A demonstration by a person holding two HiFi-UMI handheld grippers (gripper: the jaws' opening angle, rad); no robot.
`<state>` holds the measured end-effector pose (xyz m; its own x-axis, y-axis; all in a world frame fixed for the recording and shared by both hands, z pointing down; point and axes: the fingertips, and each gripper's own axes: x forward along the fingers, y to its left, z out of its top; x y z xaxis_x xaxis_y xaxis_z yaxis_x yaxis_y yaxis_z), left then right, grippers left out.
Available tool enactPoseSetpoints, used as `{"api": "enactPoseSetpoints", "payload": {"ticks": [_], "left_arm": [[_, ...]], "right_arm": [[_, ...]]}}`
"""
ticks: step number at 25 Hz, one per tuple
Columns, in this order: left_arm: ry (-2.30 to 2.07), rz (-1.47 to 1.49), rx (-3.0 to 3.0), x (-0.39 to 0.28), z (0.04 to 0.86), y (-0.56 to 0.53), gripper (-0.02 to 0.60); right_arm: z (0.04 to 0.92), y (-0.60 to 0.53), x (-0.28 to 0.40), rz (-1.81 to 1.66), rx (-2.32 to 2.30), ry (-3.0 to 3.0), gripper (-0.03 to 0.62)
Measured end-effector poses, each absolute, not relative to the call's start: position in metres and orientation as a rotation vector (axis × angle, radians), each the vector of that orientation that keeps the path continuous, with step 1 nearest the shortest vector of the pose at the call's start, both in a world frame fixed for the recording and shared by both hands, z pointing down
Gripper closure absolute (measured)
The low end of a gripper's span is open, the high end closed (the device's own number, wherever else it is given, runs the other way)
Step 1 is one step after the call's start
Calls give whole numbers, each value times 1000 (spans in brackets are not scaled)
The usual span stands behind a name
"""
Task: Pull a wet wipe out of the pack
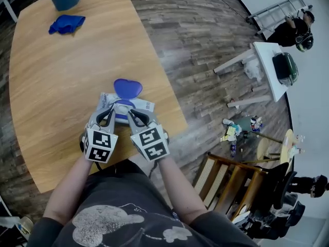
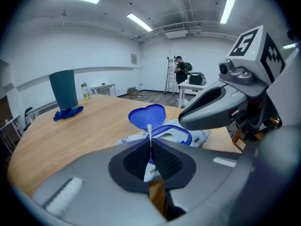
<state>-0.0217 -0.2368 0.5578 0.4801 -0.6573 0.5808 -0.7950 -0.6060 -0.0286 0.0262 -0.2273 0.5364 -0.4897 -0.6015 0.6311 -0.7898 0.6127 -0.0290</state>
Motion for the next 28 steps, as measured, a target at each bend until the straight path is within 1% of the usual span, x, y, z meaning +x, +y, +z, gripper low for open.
{"api": "enactPoseSetpoints", "payload": {"ticks": [1,3,5,9,15,23,25,26,28], "left_arm": [[-1230,805,2491,-20,557,-237,556],[-1210,791,2501,-18,555,-236,556],[-1200,781,2504,-18,556,-236,556],[-1173,777,2509,-18,558,-237,555],[-1123,771,2496,-16,565,-233,555],[-1115,755,2471,-17,569,-231,555],[-1121,753,2467,-18,569,-231,555],[-1123,750,2467,-19,568,-232,555],[-1123,748,2470,-19,567,-232,555]], "right_arm": [[540,-229,18,417,1060,-2246,571],[551,-233,5,420,1007,-2213,528],[562,-236,-1,414,979,-2161,508],[581,-238,2,382,929,-2068,496],[590,-240,0,359,885,-2024,496],[594,-244,0,429,903,-1989,534],[593,-245,0,444,917,-1995,553],[593,-245,1,447,928,-1998,577],[591,-245,2,447,941,-2004,583]]}}
